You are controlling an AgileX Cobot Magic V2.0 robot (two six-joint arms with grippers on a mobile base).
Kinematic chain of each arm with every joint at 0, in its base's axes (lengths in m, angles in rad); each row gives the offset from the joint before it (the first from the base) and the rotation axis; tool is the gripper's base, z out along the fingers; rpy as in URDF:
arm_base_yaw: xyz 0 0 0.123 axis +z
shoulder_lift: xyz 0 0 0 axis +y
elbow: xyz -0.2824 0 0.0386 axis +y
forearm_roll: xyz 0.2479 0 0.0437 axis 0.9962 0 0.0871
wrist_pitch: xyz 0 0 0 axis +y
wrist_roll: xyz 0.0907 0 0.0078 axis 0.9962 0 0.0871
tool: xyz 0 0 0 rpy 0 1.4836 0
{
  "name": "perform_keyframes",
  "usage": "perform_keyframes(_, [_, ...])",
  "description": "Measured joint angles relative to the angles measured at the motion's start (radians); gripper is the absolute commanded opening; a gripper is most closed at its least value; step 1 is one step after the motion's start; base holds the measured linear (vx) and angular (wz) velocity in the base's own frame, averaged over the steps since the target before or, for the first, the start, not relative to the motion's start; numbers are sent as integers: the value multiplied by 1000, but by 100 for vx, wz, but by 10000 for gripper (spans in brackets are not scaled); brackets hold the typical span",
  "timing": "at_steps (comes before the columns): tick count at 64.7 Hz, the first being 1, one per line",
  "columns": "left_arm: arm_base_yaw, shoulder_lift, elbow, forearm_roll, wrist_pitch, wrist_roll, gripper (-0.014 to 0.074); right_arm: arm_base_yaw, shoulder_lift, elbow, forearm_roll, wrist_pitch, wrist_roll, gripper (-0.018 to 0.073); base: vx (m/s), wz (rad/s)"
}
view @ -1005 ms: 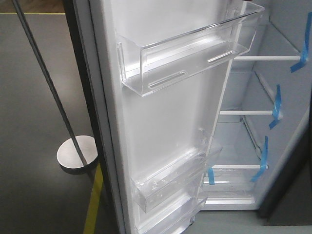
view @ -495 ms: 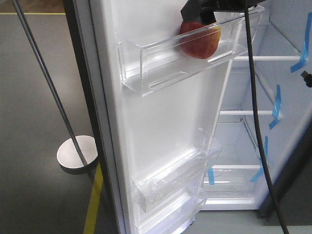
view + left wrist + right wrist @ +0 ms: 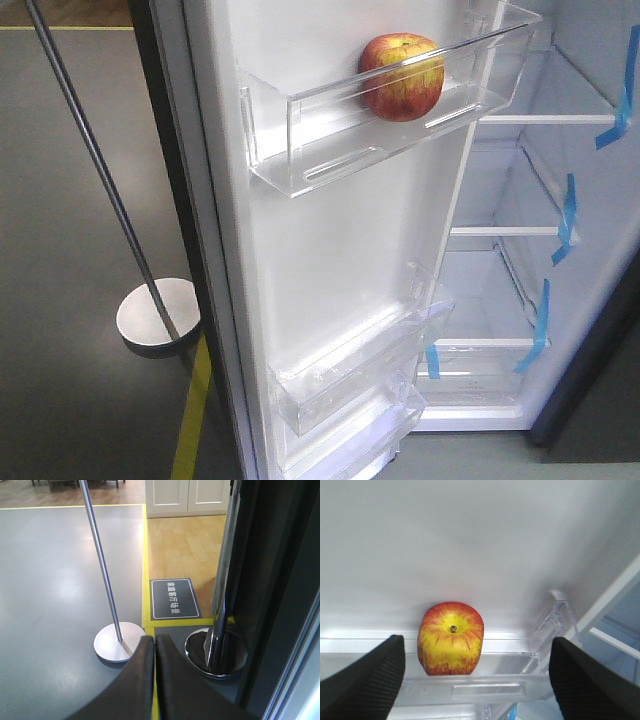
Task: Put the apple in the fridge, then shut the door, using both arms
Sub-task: 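Lower the apple into the upper door bin and open the right gripper, then withdraw the open right gripper from the door bin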
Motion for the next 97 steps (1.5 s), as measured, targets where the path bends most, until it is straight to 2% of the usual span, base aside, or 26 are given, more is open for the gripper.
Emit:
perform_keyframes(10, [0,0,0,0,0,0,-6,0,-82,6,-19,81,7,547,0,0])
perform_keyframes(16, [0,0,0,0,0,0,-6,0,-151,63,-20,84,15,547,0,0])
perform_keyframes(24, [0,0,0,0,0,0,-6,0,-285,269,-60,28,42,547,0,0])
perform_keyframes(38, [0,0,0,0,0,0,-6,0,-601,743,-179,-118,186,547,0,0])
perform_keyframes(46, [0,0,0,0,0,0,-6,0,-778,907,-247,-116,258,547,0,0])
perform_keyframes(53, [0,0,0,0,0,0,-6,0,-896,1004,-264,-78,287,547,0,0])
perform_keyframes(72, [0,0,0,0,0,0,-6,0,-1088,1143,-264,-43,341,547,0,0])
perform_keyframes(97, [0,0,0,0,0,0,-6,0,-1099,1180,-268,28,362,547,0,0])
